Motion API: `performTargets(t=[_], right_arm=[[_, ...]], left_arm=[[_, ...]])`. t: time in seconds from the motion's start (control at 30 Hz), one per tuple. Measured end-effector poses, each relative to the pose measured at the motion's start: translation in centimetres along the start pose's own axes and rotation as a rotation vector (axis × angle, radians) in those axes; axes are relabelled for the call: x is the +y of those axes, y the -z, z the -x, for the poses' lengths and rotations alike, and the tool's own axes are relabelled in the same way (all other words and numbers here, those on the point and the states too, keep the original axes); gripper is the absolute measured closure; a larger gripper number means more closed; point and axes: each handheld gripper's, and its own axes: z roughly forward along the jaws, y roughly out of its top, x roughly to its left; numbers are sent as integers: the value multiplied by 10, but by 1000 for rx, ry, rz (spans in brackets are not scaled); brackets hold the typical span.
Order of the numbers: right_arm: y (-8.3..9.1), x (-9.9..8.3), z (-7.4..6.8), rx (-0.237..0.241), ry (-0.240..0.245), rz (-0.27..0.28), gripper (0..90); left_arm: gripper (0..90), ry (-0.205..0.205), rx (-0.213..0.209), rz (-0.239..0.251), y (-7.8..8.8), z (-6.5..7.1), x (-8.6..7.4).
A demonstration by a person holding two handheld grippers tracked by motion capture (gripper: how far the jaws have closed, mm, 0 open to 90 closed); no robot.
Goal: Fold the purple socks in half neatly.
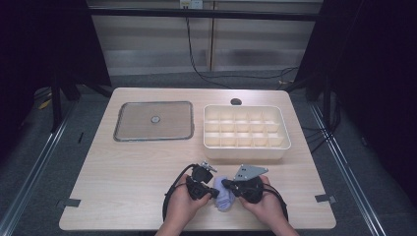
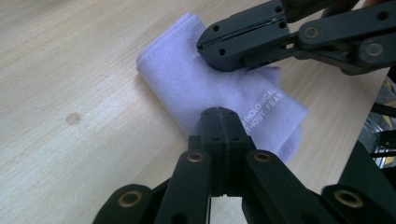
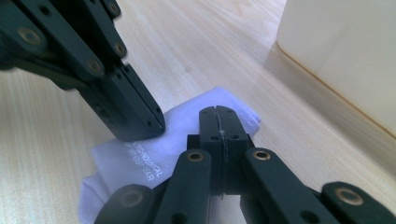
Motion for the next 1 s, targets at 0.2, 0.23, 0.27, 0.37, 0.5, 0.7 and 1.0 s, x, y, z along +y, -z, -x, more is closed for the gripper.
performTargets(t=[0.2,0.23,0.27,0.37,0.5,0.7,1.0], right_arm=[[0,0,1,1,-3,4,900],[0,0,1,0,-2,5,900],[0,0,1,-1,0,6,900],[0,-1,1,-1,-2,7,900],[0,-1,1,1,-16,8,900],[3,1,1,-7,-22,14,856],[11,8,3,-10,-61,48,741]], left_arm=[[900,-37,-30,-8,2,12,-1],[900,-42,-29,-18,-1,12,-1],[900,-32,-36,-13,-4,11,-3],[900,-43,-39,-16,-2,9,-3],[823,-43,-29,11,7,7,-2],[638,-38,29,83,24,-6,-4],[407,-48,125,108,34,-25,-13]])
